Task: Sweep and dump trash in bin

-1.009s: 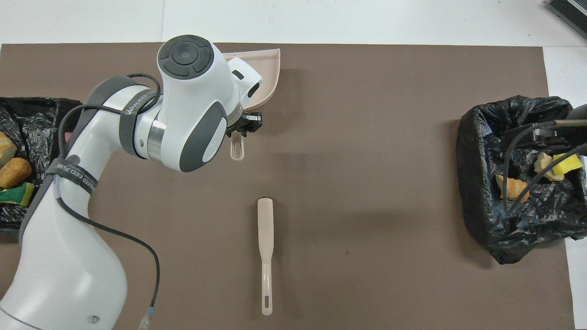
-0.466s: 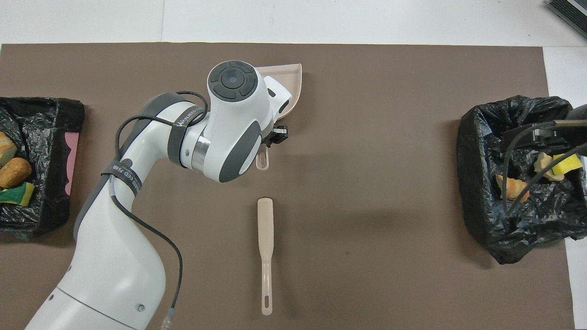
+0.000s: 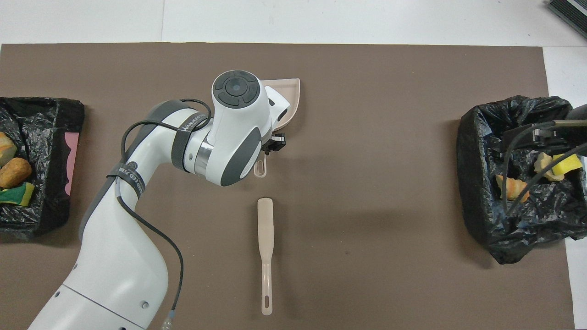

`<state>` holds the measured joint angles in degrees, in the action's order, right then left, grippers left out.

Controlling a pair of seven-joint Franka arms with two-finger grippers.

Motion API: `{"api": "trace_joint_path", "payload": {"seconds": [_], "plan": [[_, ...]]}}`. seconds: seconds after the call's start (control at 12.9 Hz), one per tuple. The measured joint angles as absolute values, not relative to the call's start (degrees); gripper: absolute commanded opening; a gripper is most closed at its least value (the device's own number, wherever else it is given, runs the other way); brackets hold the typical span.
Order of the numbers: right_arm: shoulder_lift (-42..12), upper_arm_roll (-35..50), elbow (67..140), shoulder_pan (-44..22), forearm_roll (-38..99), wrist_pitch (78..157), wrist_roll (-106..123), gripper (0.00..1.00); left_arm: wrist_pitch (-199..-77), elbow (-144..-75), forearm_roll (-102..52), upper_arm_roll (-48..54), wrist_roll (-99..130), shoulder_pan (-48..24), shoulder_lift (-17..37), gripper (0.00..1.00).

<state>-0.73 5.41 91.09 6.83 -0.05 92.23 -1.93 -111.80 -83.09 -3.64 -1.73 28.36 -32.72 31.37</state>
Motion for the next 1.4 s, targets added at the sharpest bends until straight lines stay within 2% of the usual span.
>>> {"api": "trace_joint_path", "payload": {"seconds": [0.16,0.31,0.54,0.78,1.01,1.4], "plan": [[-0.7,5.4,91.1,6.8,-0.1,92.2,-1.9,1.0,-111.7,-84.0,-3.5,-2.2,27.6,-32.7,30.0,1.0],[-0.7,5.4,91.1,6.8,-0.1,92.2,-1.9,1.0,-111.5,-87.5,-3.2,-3.2,25.1,-32.3,25.6,1.0],[-0.7,5.4,91.1,6.8,-0.1,92.2,-1.9,1.0,-109.3,-95.2,-0.1,-4.3,16.8,-27.3,13.4,1.0],[-0.7,5.4,91.1,6.8,-0.1,92.2,-1.9,1.0,-104.2,-97.2,0.9,-4.7,7.3,-19.3,3.1,1.0],[-0.7,5.4,91.1,6.8,-0.1,92.2,-1.9,1.0,-97.5,-93.7,1.1,-4.9,0.3,-13.0,-1.1,1.0],[-0.7,5.4,91.1,6.8,-0.1,92.2,-1.9,1.0,-84.9,-83.6,1.0,-5.0,-4.3,-8.0,-1.1,1.0]]}}
